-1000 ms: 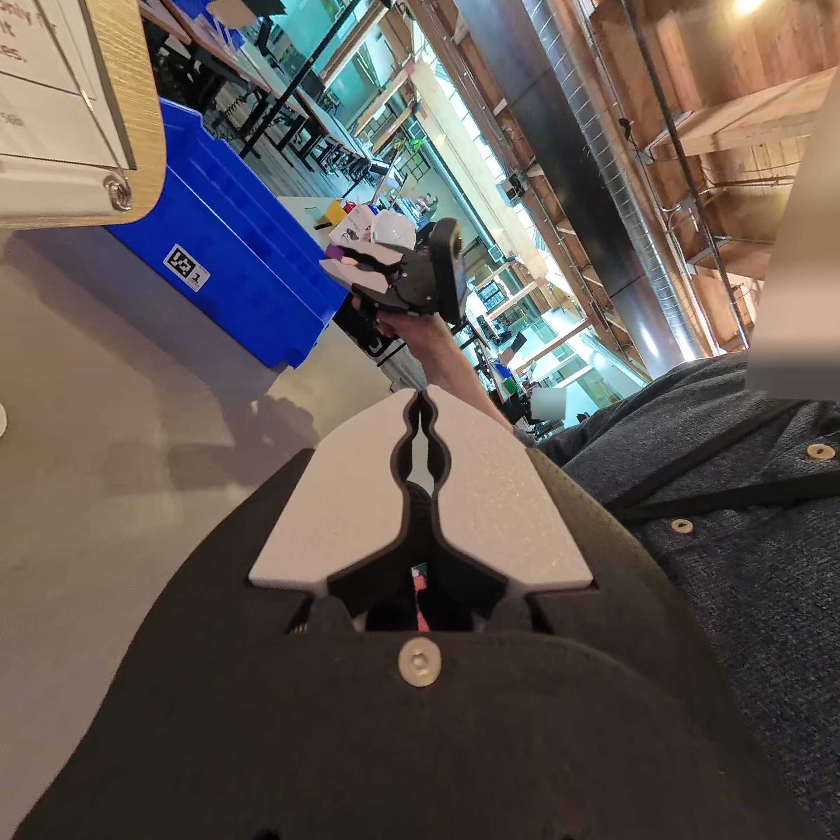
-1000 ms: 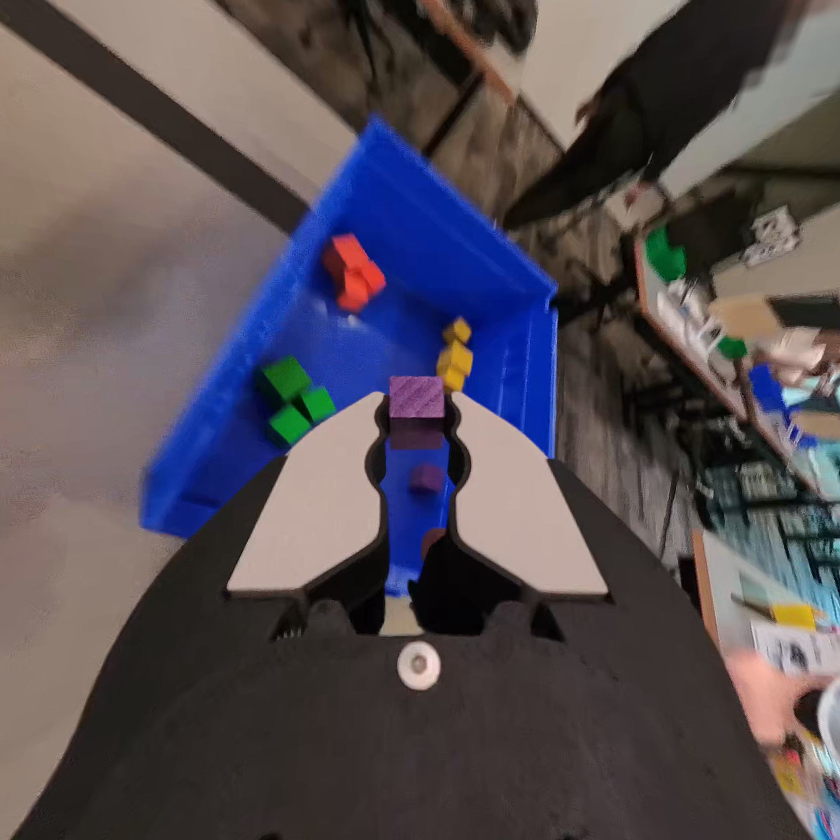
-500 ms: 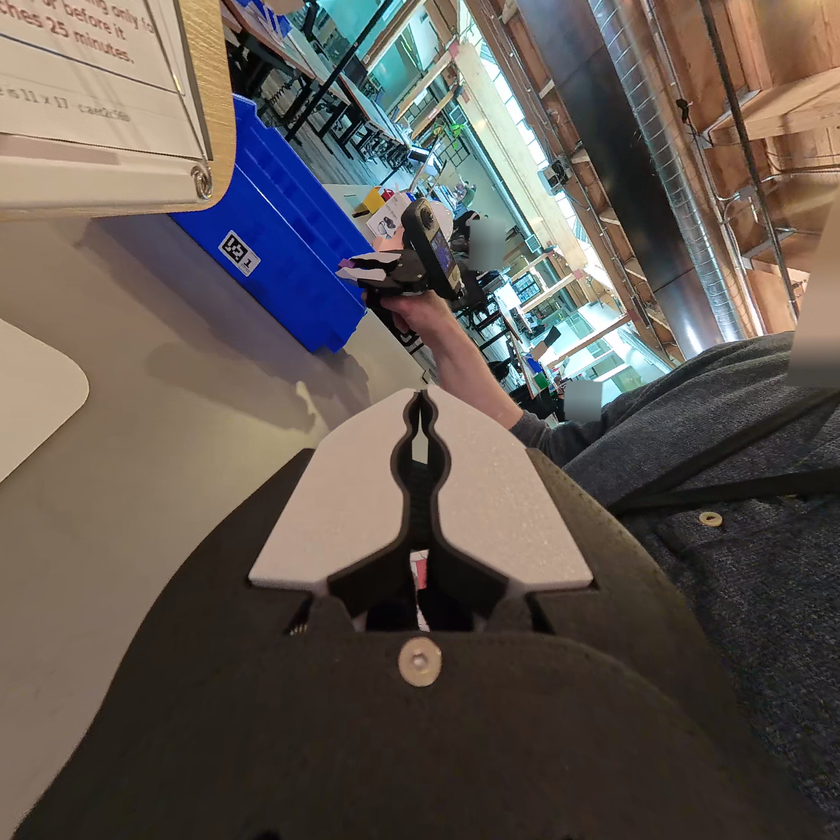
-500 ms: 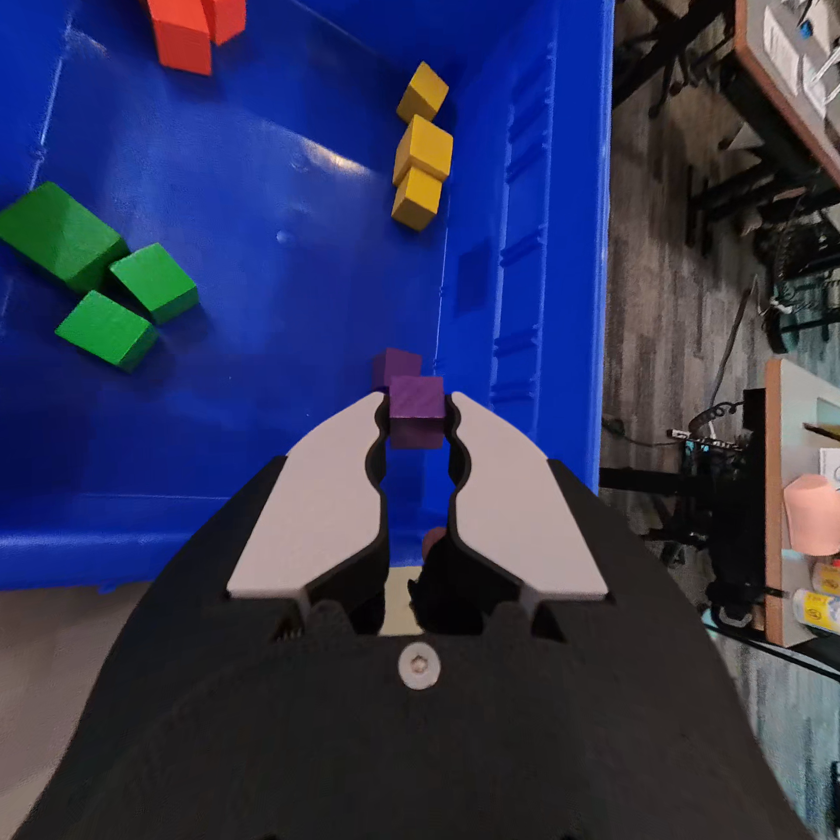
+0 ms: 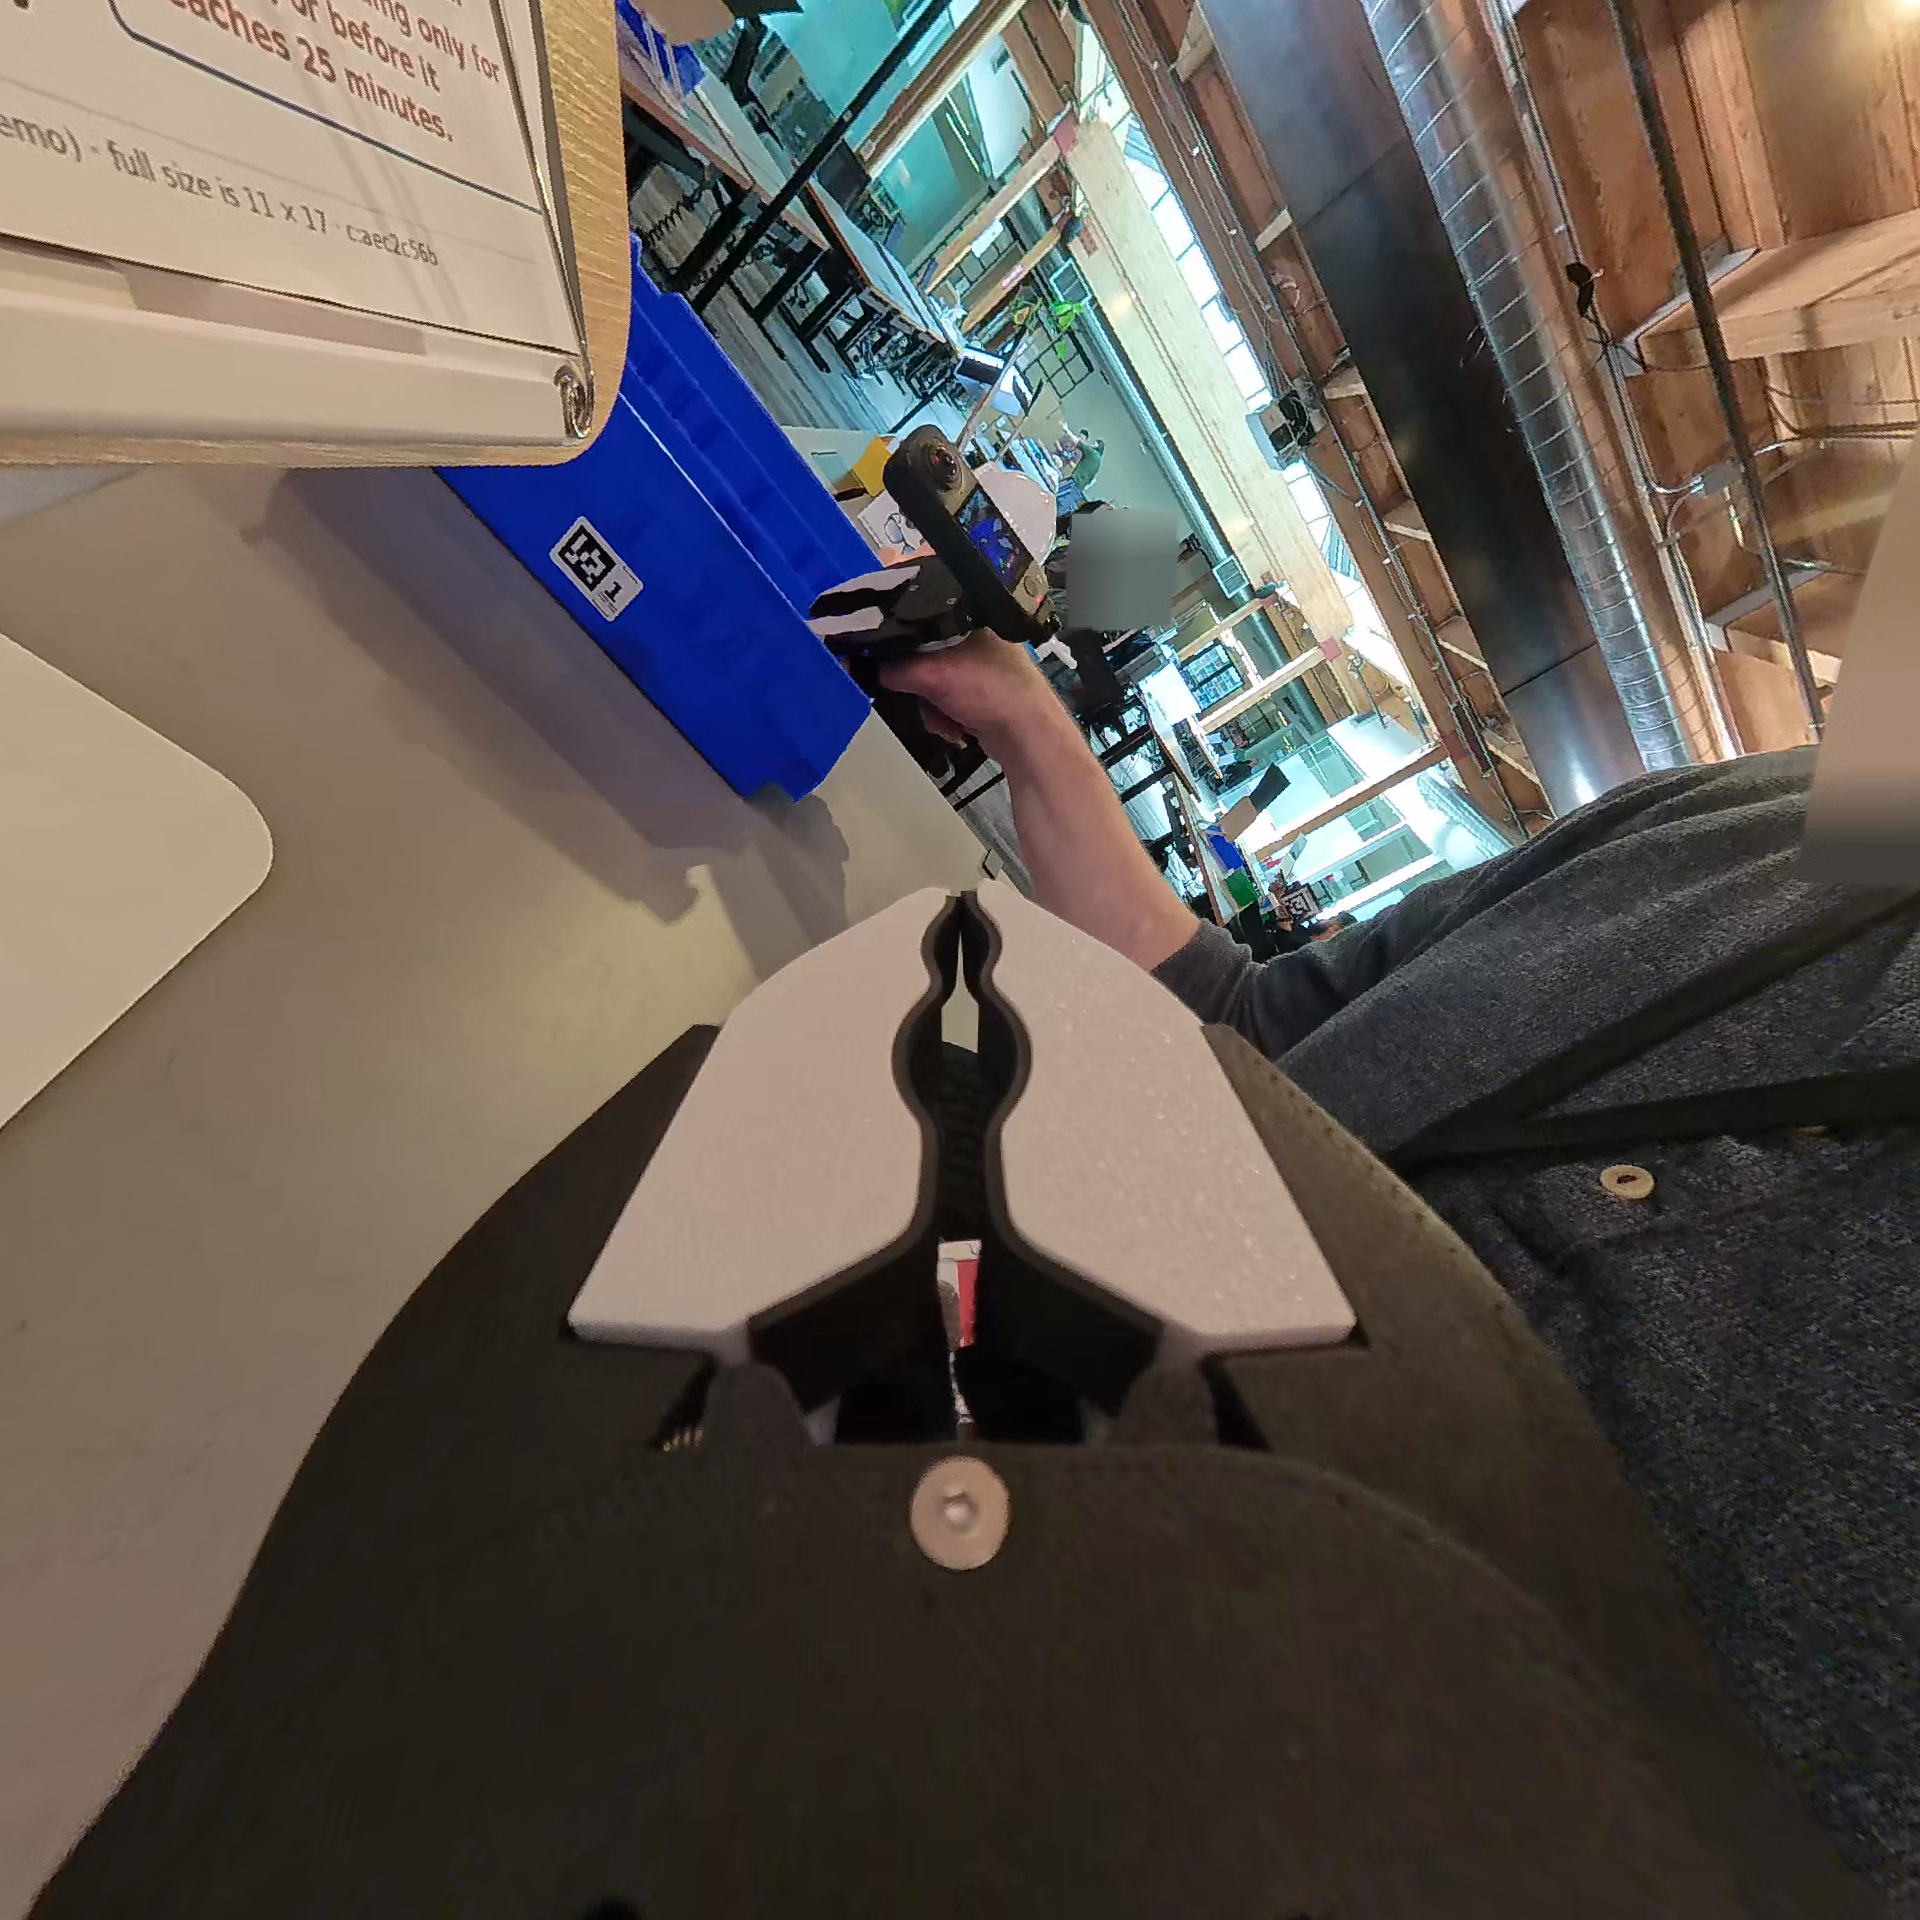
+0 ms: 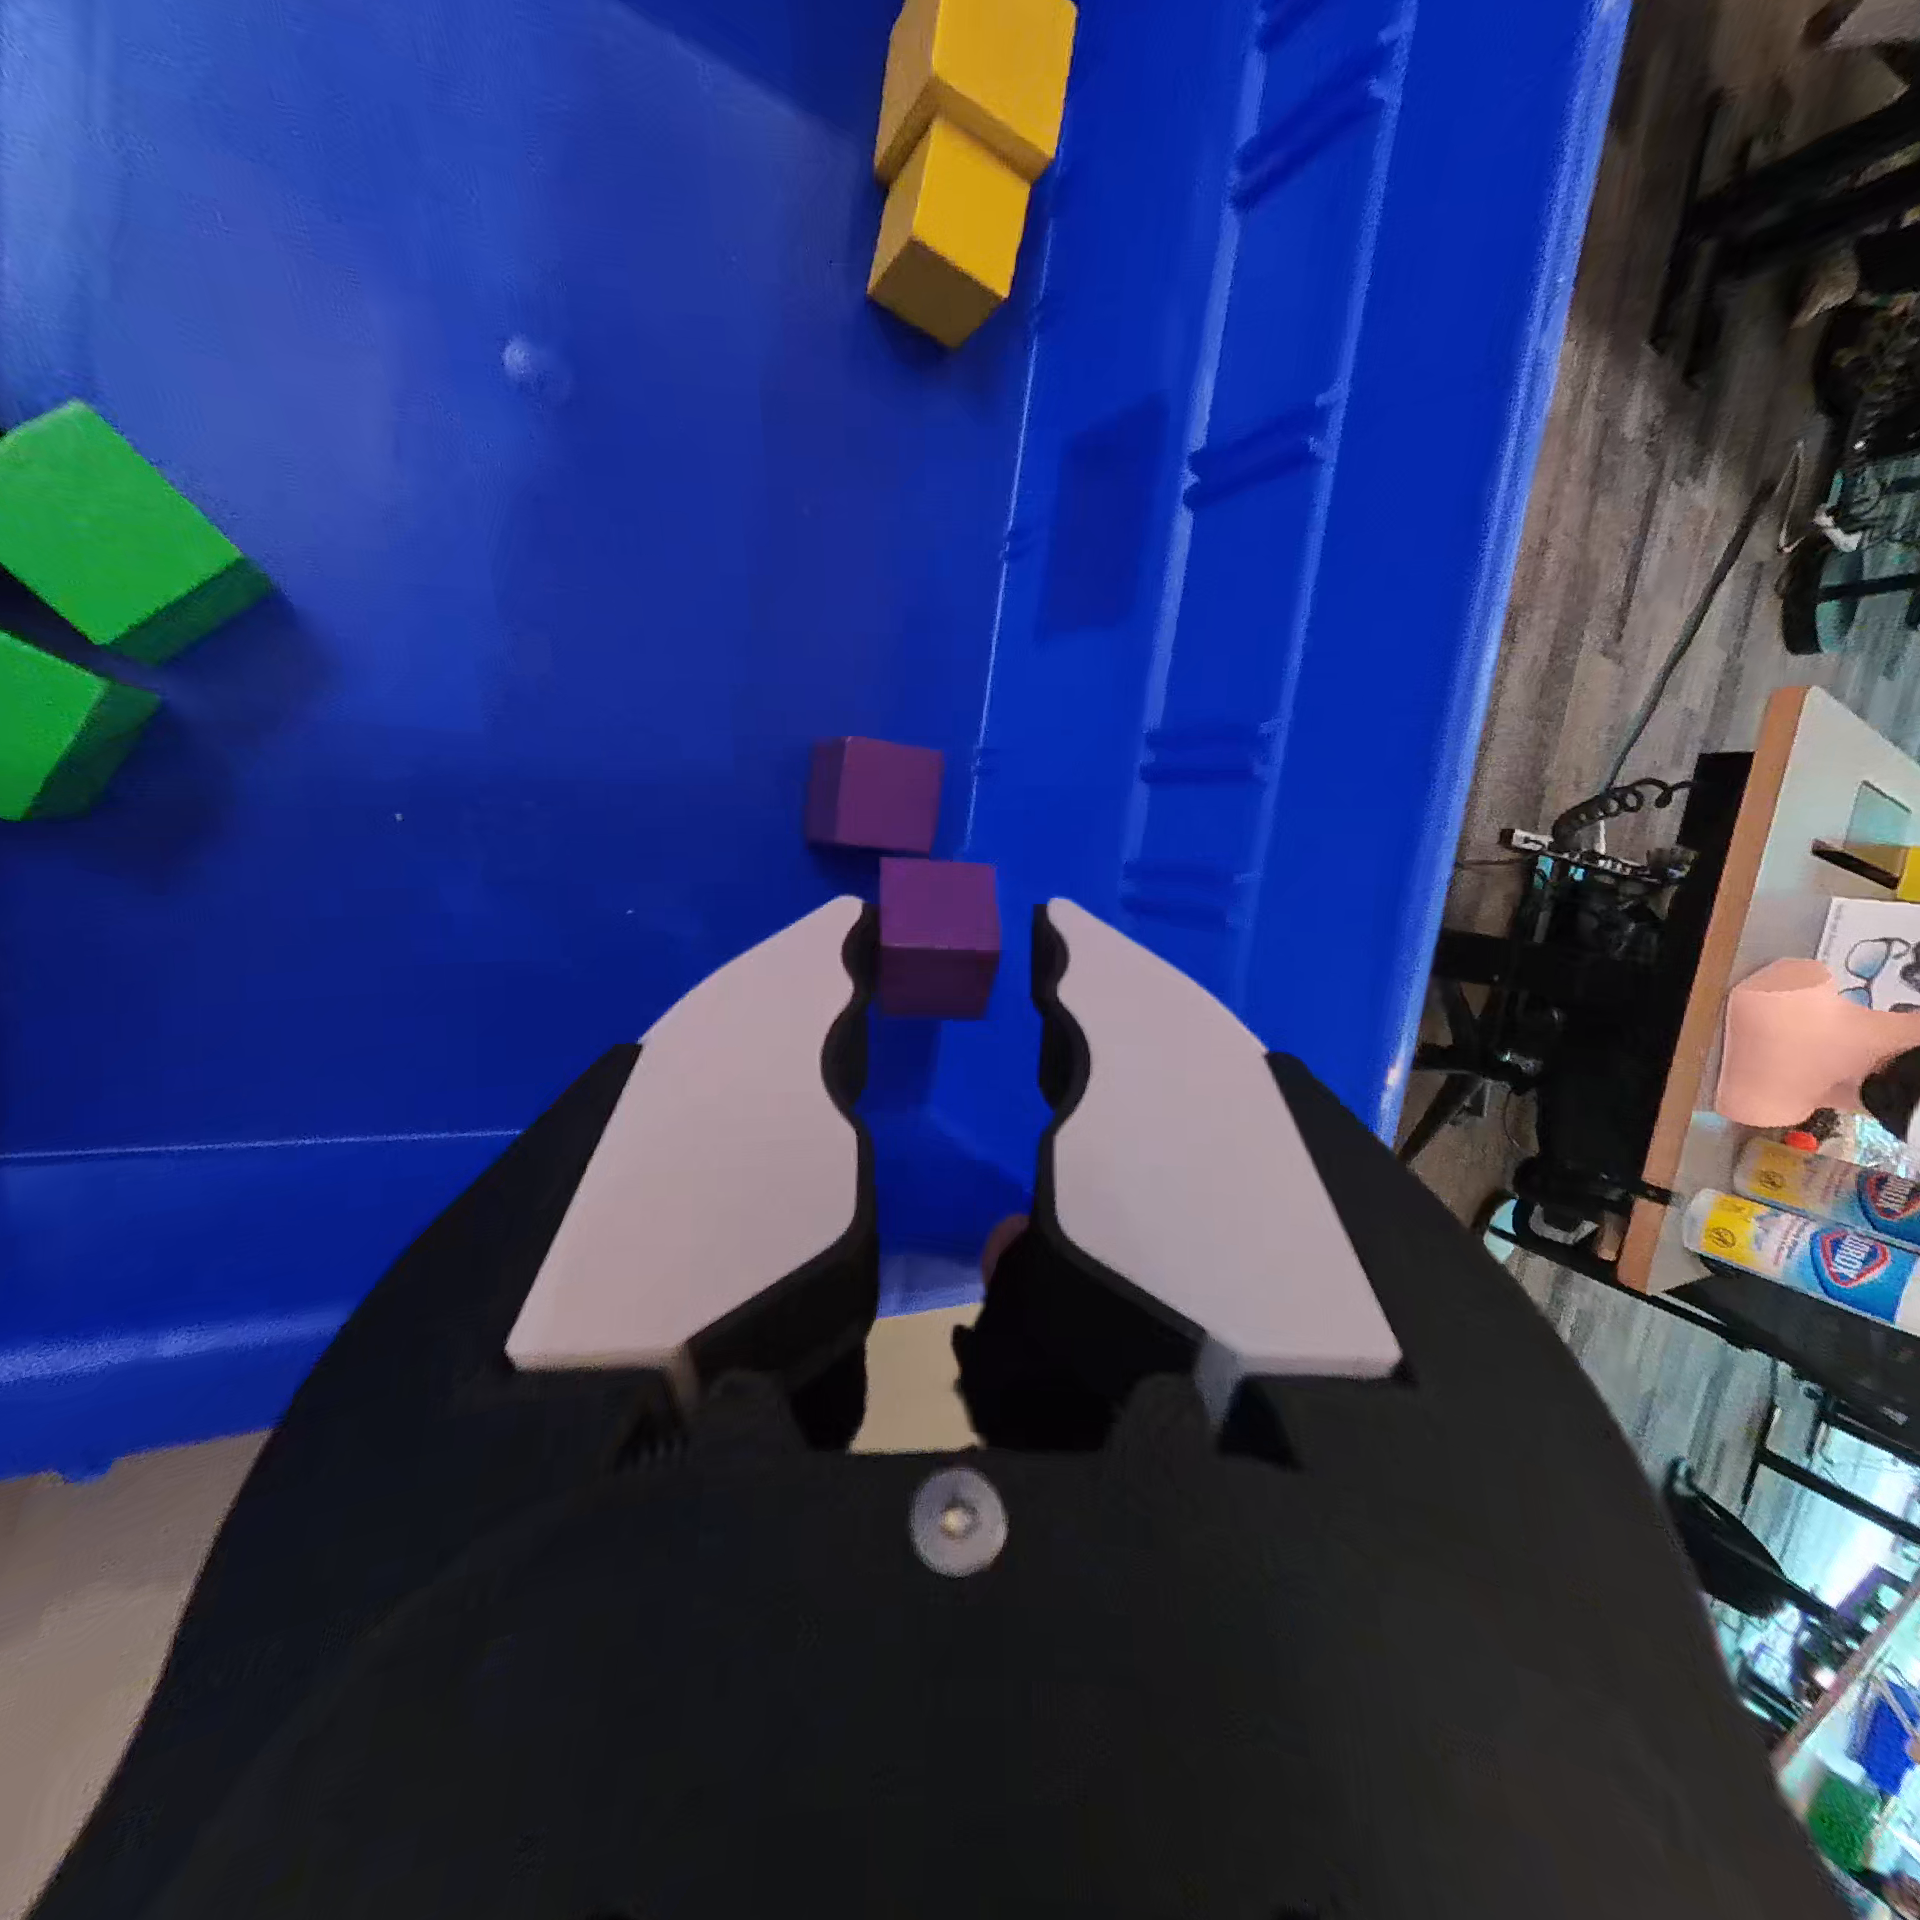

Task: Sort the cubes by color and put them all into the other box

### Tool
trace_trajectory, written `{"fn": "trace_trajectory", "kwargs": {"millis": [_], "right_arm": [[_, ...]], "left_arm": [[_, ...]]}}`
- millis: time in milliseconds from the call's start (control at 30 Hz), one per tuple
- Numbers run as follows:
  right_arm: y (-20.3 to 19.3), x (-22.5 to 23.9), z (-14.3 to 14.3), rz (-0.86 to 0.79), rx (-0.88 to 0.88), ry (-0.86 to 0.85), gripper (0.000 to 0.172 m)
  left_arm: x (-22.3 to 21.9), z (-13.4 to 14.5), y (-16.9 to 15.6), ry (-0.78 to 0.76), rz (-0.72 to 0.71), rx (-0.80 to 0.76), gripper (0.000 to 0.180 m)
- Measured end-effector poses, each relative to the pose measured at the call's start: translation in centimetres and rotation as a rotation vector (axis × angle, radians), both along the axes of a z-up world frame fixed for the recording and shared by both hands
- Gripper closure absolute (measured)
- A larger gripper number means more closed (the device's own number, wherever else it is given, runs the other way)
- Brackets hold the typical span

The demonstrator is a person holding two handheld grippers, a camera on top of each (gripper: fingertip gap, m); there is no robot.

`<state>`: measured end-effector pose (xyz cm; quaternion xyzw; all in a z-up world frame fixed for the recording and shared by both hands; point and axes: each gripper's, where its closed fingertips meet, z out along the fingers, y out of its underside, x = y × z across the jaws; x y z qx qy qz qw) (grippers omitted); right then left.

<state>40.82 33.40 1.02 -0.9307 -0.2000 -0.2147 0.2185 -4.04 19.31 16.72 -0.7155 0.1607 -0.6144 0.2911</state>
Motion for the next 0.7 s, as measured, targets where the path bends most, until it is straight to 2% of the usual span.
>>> {"fn": "trace_trajectory", "kwargs": {"millis": [67,167,400,567,700], "right_arm": [[-0.3,-0.1,-0.4,0.0,-0.039,0.01,0.133],[-0.3,-0.3,0.5,0.009,-0.013,0.012,0.134],[-1.3,-1.6,6.7,0.033,0.183,0.158,0.149],[-2.4,-4.5,9.4,0.128,0.254,0.178,0.151],[-3.6,-9.1,9.2,0.237,0.257,0.222,0.153]], "left_arm": [[-0.1,-0.1,0.0,0.0,0.0,-0.003,0.18],[-0.5,0.0,0.0,0.002,0.005,-0.001,0.18],[-3.7,-0.3,0.5,0.066,0.083,0.028,0.18],[-9.4,-0.2,1.8,0.162,0.228,0.073,0.178],[-16.7,0.3,3.2,0.322,0.41,0.141,0.176]]}}
